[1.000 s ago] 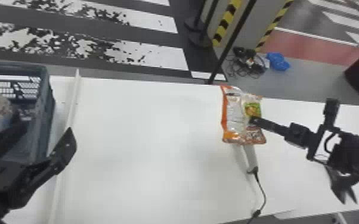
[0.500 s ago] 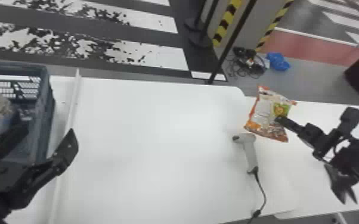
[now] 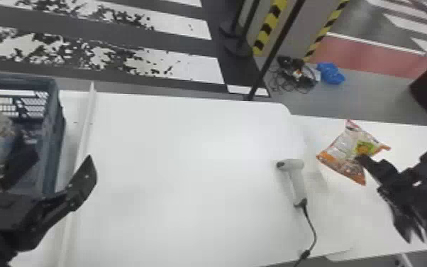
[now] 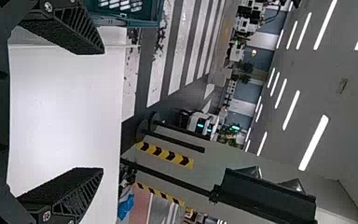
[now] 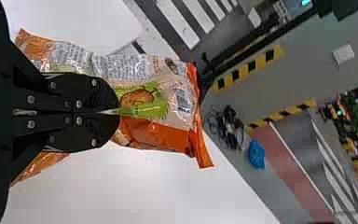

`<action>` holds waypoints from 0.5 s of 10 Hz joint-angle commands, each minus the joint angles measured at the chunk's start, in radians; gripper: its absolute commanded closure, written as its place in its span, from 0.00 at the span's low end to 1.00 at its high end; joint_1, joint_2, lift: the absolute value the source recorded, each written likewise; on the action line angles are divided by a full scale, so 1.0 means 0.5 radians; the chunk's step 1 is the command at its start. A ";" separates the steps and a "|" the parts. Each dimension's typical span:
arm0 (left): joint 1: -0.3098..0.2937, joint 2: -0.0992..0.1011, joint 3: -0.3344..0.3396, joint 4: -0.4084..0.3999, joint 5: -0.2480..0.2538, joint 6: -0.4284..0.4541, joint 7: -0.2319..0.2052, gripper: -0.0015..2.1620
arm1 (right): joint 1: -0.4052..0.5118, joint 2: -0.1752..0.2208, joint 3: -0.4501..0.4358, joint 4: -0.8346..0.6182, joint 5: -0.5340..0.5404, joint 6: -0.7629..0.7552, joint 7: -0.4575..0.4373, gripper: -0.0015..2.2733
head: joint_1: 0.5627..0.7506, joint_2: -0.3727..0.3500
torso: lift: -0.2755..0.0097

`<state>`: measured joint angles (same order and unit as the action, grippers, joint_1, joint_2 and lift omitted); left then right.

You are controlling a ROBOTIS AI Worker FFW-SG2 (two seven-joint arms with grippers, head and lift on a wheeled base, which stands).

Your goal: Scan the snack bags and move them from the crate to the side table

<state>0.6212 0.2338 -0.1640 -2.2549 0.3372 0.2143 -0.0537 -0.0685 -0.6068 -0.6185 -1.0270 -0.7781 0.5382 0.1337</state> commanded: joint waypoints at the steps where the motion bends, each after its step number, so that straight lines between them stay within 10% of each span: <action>1: 0.000 0.002 -0.006 -0.003 0.000 0.000 0.000 0.05 | -0.026 0.014 0.016 0.134 -0.147 -0.108 -0.246 0.94 | 0.70 0.03 | 0.66; 5: 0.000 0.008 -0.031 -0.006 0.000 0.000 -0.015 0.05 | -0.065 0.063 0.059 0.351 -0.189 -0.409 -0.399 0.92 | 0.70 0.03 | 0.66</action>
<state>0.6212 0.2376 -0.1775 -2.2576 0.3375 0.2141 -0.0614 -0.1011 -0.5800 -0.5900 -0.8544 -0.8727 0.3381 -0.0666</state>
